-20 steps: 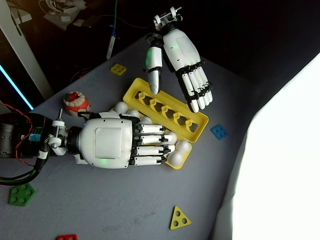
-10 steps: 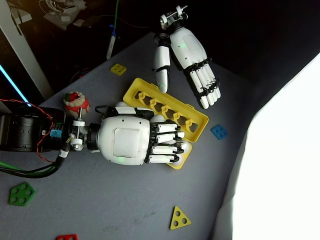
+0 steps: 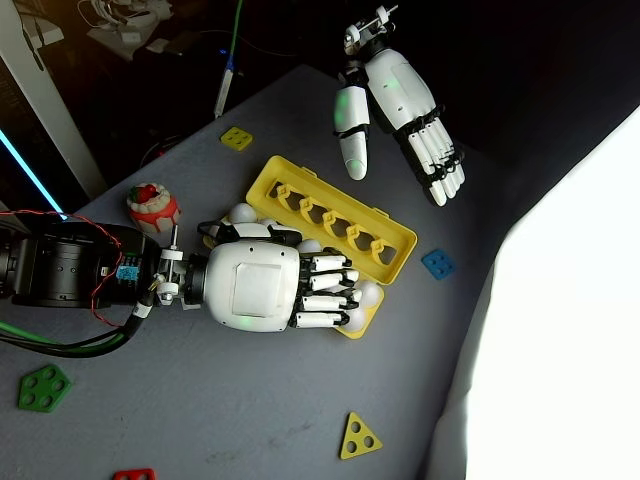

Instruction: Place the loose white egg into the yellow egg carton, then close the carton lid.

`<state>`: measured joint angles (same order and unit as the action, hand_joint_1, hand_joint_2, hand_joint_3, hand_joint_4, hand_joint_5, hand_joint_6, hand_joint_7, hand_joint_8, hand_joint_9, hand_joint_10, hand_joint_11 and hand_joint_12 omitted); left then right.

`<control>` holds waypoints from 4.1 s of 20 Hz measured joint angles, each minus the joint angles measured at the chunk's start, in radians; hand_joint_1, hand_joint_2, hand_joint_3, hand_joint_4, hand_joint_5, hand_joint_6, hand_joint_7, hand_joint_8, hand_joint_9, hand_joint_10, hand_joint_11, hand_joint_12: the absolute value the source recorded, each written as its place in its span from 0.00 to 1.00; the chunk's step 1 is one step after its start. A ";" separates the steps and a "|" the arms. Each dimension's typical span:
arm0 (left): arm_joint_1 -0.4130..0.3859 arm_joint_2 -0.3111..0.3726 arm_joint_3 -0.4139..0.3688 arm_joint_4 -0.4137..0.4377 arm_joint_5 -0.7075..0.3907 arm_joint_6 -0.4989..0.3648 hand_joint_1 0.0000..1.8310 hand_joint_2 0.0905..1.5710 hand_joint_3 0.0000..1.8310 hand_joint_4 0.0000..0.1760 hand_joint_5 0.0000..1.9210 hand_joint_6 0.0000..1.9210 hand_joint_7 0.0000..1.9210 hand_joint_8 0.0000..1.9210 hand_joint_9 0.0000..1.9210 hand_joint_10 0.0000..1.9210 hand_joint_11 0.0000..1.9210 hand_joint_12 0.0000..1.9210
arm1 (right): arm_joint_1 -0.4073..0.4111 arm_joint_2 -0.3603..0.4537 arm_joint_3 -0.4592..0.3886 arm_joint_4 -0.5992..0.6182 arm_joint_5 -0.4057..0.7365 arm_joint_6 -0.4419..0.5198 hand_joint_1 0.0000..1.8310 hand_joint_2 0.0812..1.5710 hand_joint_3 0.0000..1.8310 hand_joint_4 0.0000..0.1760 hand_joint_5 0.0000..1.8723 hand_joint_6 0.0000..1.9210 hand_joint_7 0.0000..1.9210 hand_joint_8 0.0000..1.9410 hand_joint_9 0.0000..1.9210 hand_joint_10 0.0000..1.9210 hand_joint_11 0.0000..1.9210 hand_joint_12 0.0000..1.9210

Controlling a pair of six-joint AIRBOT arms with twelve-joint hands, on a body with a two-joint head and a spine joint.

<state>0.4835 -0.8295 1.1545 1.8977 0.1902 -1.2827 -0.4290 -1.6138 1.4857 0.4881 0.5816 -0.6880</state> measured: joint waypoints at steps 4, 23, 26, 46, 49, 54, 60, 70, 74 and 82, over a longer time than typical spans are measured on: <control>0.000 0.000 0.002 0.000 -0.008 0.000 0.00 0.82 0.00 0.19 0.00 0.00 0.00 0.00 0.00 0.00 0.00 0.00 | 0.000 -0.011 0.003 0.008 -0.001 -0.001 0.61 0.74 0.00 0.00 0.46 0.61 0.30 0.00 0.02 0.37 0.00 0.68; 0.000 0.001 -0.005 -0.007 -0.010 0.000 0.00 0.81 0.00 0.15 0.03 0.01 0.02 0.00 0.00 0.00 0.00 0.00 | -0.024 -0.034 0.025 0.019 0.012 0.022 0.61 0.75 0.00 0.00 0.44 0.64 0.28 0.00 0.00 0.36 0.00 0.63; 0.000 0.001 -0.005 -0.007 -0.012 0.000 0.02 0.81 0.00 0.15 0.03 0.00 0.02 0.00 0.00 0.00 0.00 0.00 | -0.026 -0.034 0.025 0.020 0.013 0.022 0.60 0.75 0.00 0.00 0.44 0.65 0.28 0.00 0.00 0.35 0.00 0.62; 0.007 0.001 -0.009 -0.116 -0.010 0.001 0.01 0.82 0.00 0.13 0.02 0.00 0.02 0.00 0.00 0.00 0.01 0.01 | -0.037 0.042 -0.026 -0.098 0.036 0.031 0.24 0.64 0.00 0.00 0.02 0.03 0.03 0.00 0.00 0.06 0.00 0.11; 0.019 0.001 -0.001 -0.188 -0.012 0.000 0.02 0.82 0.00 0.12 0.03 0.00 0.03 0.00 0.00 0.00 0.00 0.05 | -0.037 0.124 -0.063 -0.104 0.044 0.023 0.23 0.65 0.00 0.00 0.02 0.02 0.02 0.00 0.00 0.04 0.00 0.00; 0.057 0.001 0.018 -0.333 -0.037 0.003 0.00 0.82 0.00 0.12 0.01 0.00 0.02 0.00 0.00 0.00 0.00 0.06 | -0.054 0.286 -0.185 -0.130 0.013 -0.024 0.25 0.65 0.00 0.00 0.03 0.02 0.04 0.01 0.00 0.04 0.01 0.01; 0.084 0.001 0.039 -0.463 -0.076 0.004 0.01 0.82 0.00 0.12 0.01 0.00 0.01 0.00 0.00 0.00 0.00 0.01 | -0.058 0.487 -0.319 -0.215 -0.099 -0.039 0.27 0.65 0.00 0.00 0.02 0.01 0.03 0.00 0.01 0.01 0.00 0.17; 0.150 -0.004 0.063 -0.597 -0.098 0.004 0.07 0.81 0.00 0.02 0.09 0.01 0.10 0.01 0.07 0.02 0.00 0.27 | -0.064 0.736 -0.486 -0.359 -0.177 -0.042 0.22 0.65 0.00 0.00 0.05 0.01 0.06 0.01 0.03 0.02 0.00 0.00; 0.187 -0.005 0.071 -0.668 -0.095 0.004 0.11 0.80 0.00 0.00 0.19 0.02 0.28 0.02 0.24 0.09 0.00 0.67 | -0.061 0.812 -0.536 -0.416 -0.224 -0.042 0.22 0.67 0.00 0.00 0.05 0.01 0.06 0.01 0.03 0.02 0.00 0.00; 0.239 -0.008 0.060 -0.834 -0.093 0.004 0.08 0.84 0.00 0.00 0.24 0.28 0.19 0.60 0.15 0.70 0.04 0.90 | -0.043 0.883 -0.563 -0.533 -0.307 -0.175 0.23 0.66 0.00 0.00 0.07 0.02 0.07 0.01 0.04 0.02 0.00 0.01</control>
<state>0.7223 -0.8379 1.2140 1.0637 0.0971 -1.2785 -0.4717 -0.7307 0.9226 -0.0452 0.2741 -0.8627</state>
